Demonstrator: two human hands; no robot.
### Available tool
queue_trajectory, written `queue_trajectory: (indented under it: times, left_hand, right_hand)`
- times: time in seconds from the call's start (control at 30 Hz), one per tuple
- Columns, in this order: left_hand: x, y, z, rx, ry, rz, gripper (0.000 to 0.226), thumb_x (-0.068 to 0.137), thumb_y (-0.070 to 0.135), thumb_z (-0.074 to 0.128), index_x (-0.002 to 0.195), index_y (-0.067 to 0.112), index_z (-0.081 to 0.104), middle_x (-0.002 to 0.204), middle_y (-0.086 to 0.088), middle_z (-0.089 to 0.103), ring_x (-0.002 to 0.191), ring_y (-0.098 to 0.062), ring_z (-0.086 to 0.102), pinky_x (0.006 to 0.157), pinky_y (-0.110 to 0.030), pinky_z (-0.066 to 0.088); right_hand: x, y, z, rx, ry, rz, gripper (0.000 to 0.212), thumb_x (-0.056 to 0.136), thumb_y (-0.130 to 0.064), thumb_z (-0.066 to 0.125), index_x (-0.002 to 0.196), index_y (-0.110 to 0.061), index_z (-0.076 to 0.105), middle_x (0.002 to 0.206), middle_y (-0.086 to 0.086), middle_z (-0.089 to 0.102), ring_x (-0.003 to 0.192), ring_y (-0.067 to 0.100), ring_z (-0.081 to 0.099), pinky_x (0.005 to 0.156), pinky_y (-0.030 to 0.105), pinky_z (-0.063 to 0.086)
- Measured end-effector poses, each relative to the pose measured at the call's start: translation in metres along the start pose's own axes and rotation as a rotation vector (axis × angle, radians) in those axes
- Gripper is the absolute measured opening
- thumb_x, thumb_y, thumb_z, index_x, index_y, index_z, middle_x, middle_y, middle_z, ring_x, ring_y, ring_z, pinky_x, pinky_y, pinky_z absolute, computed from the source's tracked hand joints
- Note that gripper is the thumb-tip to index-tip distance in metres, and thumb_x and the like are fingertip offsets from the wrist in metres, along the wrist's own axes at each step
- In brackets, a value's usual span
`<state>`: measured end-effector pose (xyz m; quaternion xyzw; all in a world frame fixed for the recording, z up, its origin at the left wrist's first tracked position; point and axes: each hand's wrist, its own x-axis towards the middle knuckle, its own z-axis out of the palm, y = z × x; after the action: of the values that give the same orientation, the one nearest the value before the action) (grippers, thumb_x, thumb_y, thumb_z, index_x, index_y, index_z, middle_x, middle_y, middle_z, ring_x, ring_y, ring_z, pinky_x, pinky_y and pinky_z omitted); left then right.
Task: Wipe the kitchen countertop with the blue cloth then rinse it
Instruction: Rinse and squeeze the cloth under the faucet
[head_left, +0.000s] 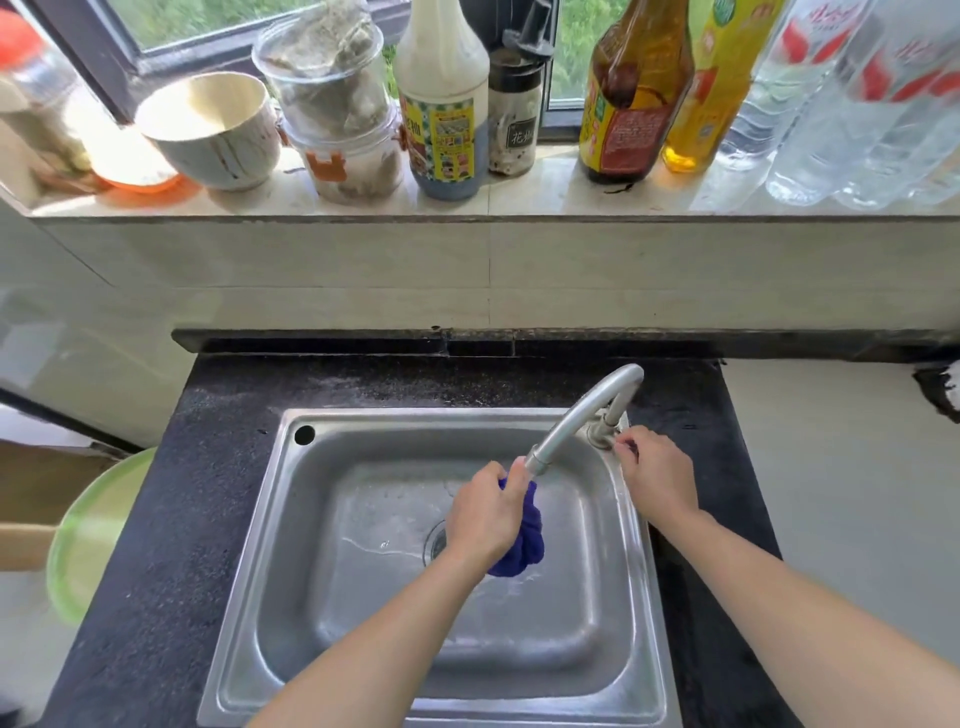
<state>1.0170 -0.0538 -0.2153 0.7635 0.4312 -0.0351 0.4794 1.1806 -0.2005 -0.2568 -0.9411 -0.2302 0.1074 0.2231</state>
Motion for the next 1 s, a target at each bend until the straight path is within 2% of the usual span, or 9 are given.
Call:
queue_trajectory:
  times: [0.23, 0.33, 0.4, 0.47, 0.53, 0.6, 0.7, 0.87, 1.0]
  left_hand:
    - [-0.013, 0.002, -0.009, -0.149, 0.021, -0.013, 0.047, 0.100, 0.047, 0.037, 0.070, 0.012, 0.045, 0.068, 0.000, 0.045, 0.063, -0.017, 0.038, 0.063, -0.033, 0.034]
    - [-0.019, 0.002, -0.013, -0.296, 0.022, -0.095, 0.045, 0.100, 0.048, 0.039, 0.077, 0.010, 0.048, 0.073, -0.002, 0.044, 0.066, -0.017, 0.038, 0.064, -0.030, 0.035]
    - [-0.022, 0.004, -0.017, -0.380, 0.025, -0.137, 0.043, 0.100, 0.048, 0.039, 0.080, 0.010, 0.048, 0.075, -0.003, 0.045, 0.066, -0.017, 0.039, 0.061, -0.027, 0.035]
    - [-0.024, 0.006, -0.022, -0.446, 0.020, -0.168, 0.042, 0.100, 0.047, 0.040, 0.084, 0.011, 0.052, 0.078, -0.004, 0.049, 0.068, -0.017, 0.043, 0.062, -0.026, 0.038]
    - [-0.025, 0.006, -0.027, -0.505, -0.001, -0.203, 0.044, 0.099, 0.049, 0.040, 0.087, 0.011, 0.057, 0.080, -0.007, 0.055, 0.071, -0.019, 0.049, 0.066, -0.028, 0.042]
    - [-0.026, -0.001, -0.032, -0.553, -0.012, -0.236, 0.050, 0.098, 0.053, 0.039, 0.089, 0.009, 0.061, 0.081, -0.010, 0.061, 0.072, -0.022, 0.055, 0.072, -0.033, 0.046]
    - [-0.025, -0.024, -0.045, -0.525, 0.104, -0.286, 0.052, 0.098, 0.051, 0.040, 0.093, 0.004, 0.061, 0.088, -0.008, 0.065, 0.078, -0.023, 0.059, 0.079, -0.037, 0.047]
    - [-0.030, -0.074, -0.068, -0.570, 0.149, -0.497, 0.035, 0.097, 0.042, 0.043, 0.088, 0.011, 0.056, 0.091, -0.009, 0.061, 0.073, -0.024, 0.053, 0.063, -0.031, 0.040]
    - [-0.045, -0.107, -0.091, -0.651, -0.014, -0.715, 0.052, 0.094, 0.055, 0.042, 0.128, 0.015, 0.046, 0.133, -0.011, 0.050, 0.104, -0.033, 0.053, 0.085, -0.046, 0.046]
  right_hand:
    - [0.013, 0.001, -0.011, -0.031, -0.089, 0.083, 0.023, 0.097, -0.027, 0.045, 0.108, -0.015, 0.061, 0.097, 0.011, 0.068, 0.091, 0.032, 0.059, 0.072, 0.038, 0.044]
    - [-0.005, -0.015, -0.019, -0.100, -0.041, 0.043, 0.025, 0.094, -0.031, 0.048, 0.114, -0.019, 0.058, 0.110, 0.001, 0.061, 0.103, 0.024, 0.053, 0.070, 0.035, 0.043]
    - [-0.034, -0.034, -0.021, 0.063, 0.040, -0.045, 0.022, 0.093, -0.036, 0.051, 0.108, -0.023, 0.062, 0.110, -0.008, 0.060, 0.105, 0.014, 0.050, 0.072, 0.031, 0.040]
    - [-0.068, -0.059, -0.020, 0.370, -0.103, -0.099, 0.024, 0.091, -0.043, 0.053, 0.103, -0.026, 0.066, 0.104, -0.015, 0.064, 0.100, 0.005, 0.055, 0.078, 0.029, 0.043]
    - [-0.098, -0.083, -0.018, 0.688, -0.396, -0.067, 0.028, 0.084, -0.044, 0.064, 0.108, -0.029, 0.065, 0.102, -0.014, 0.069, 0.096, 0.001, 0.061, 0.084, 0.028, 0.049]
    - [-0.113, -0.097, -0.010, 0.762, -0.509, -0.100, 0.038, 0.075, -0.044, 0.072, 0.110, -0.033, 0.063, 0.099, -0.012, 0.071, 0.092, 0.003, 0.064, 0.083, 0.027, 0.052]
    - [-0.118, -0.107, -0.003, 0.624, -0.395, -0.112, 0.029, 0.073, -0.053, 0.066, 0.094, -0.032, 0.069, 0.084, -0.013, 0.071, 0.080, 0.007, 0.065, 0.075, 0.034, 0.053]
    - [-0.129, -0.140, -0.005, 0.655, -0.160, -0.034, 0.021, 0.087, -0.036, 0.065, 0.070, -0.023, 0.066, 0.062, -0.010, 0.063, 0.061, 0.008, 0.052, 0.062, 0.032, 0.044]
    - [-0.140, -0.177, 0.002, 0.609, -0.164, 0.035, 0.021, 0.088, -0.030, 0.065, 0.072, -0.018, 0.069, 0.065, -0.004, 0.067, 0.063, 0.011, 0.055, 0.063, 0.032, 0.046]
